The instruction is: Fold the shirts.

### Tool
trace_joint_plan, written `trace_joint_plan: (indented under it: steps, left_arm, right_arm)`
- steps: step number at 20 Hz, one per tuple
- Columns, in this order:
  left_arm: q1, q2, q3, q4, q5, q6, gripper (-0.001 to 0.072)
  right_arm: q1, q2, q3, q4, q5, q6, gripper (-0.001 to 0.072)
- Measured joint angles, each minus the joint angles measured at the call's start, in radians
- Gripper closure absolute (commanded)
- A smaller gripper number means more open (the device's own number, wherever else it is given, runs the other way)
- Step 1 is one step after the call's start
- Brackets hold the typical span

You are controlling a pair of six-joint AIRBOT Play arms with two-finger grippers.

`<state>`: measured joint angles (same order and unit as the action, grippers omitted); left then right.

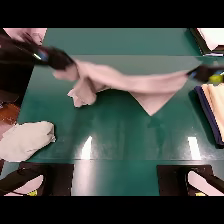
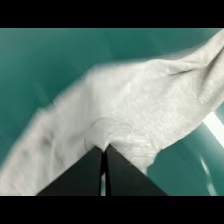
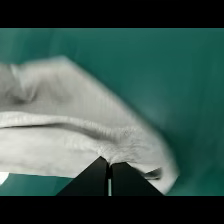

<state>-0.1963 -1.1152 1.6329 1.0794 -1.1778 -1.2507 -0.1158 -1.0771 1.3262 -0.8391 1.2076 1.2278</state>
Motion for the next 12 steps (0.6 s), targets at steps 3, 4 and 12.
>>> trace_joint_plan:
  steps: [3,4,12]
  left_arm:
    - [0.0,0.064,0.259,0.021,-0.014,-0.008,0.0685]
    - [0.0,0.081,0.33,0.023,-0.017,-0.014,0.0685]
    - [0.0,0.22,0.543,-0.105,0.06,-0.032,0.0685]
  right_arm:
    - [-0.028,0.105,0.169,0.002,-0.013,0.006,0.0701]
    - [-0.038,0.135,0.214,0.002,-0.015,0.008,0.0701]
    - [-0.175,0.294,0.467,0.002,0.036,0.047,0.0702]
